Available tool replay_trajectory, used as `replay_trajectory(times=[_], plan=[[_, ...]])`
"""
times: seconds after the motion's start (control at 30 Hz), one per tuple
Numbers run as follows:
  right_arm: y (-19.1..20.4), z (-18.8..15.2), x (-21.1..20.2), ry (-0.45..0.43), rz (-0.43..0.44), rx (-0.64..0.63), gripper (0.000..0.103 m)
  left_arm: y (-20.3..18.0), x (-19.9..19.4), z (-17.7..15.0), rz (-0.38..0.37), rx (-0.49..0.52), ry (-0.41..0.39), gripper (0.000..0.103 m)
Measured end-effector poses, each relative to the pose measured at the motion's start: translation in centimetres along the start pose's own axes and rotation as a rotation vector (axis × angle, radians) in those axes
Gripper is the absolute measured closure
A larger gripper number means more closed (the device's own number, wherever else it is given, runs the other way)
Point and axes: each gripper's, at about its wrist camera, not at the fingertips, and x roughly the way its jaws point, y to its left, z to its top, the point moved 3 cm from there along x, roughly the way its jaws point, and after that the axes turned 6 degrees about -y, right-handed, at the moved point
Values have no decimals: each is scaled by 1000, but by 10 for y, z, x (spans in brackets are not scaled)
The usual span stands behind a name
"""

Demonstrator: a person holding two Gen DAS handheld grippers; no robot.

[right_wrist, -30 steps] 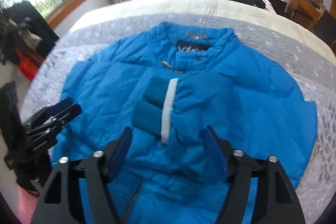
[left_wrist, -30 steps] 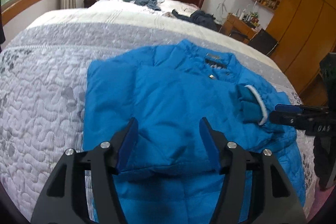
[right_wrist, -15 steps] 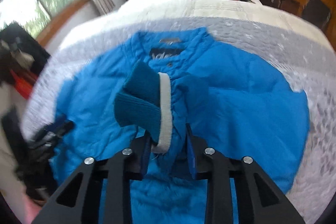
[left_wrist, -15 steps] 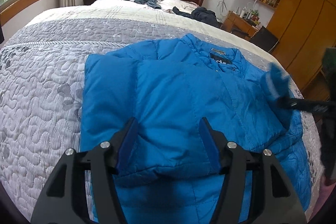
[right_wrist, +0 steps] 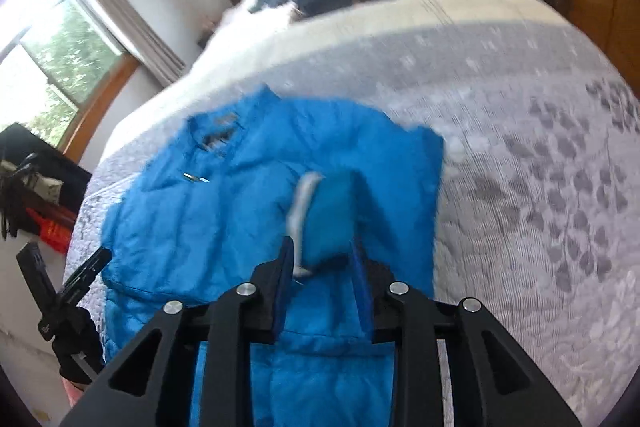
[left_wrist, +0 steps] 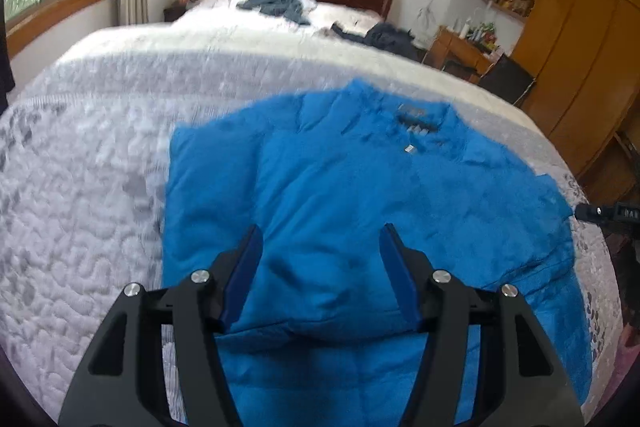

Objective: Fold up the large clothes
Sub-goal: 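Move both grippers to the jacket's silver-trimmed hem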

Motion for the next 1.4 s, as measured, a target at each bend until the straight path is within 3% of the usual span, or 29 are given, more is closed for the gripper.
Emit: replay_trajectory(times=[0.17,0.3,0.47,0.57,0.7,0.87,1.07,1.17,1.4], plan=[[24,6,21,25,5,-57,72,-11,7,-2,-6,34,27,39],[7,-5,43,68,-68,-43,74,1,27,-16,25,29,75,39],[-13,-19,56,96,-14,13,73,5,31,-17,28,22,78,39],[-13,-20,45,78,14,22,71,7,25,-16,28,3,89,39],[-8,-29,4,29,83,-4,60,11,-17,-16,25,-1,68,37],[-7,-76,-50,49,99,-97,48,26,-84,-52,32,44,86,27],[-24,-155,-104,89,118,-116,37,48,-149,-128,33,-11,186,26],[-29,-192,-117,107,126,-111,34,49,-171,-163,-2,-63,225,26],[-34,-257,-131,152,161,-73,34,38,-187,-207,-134,-165,288,26]])
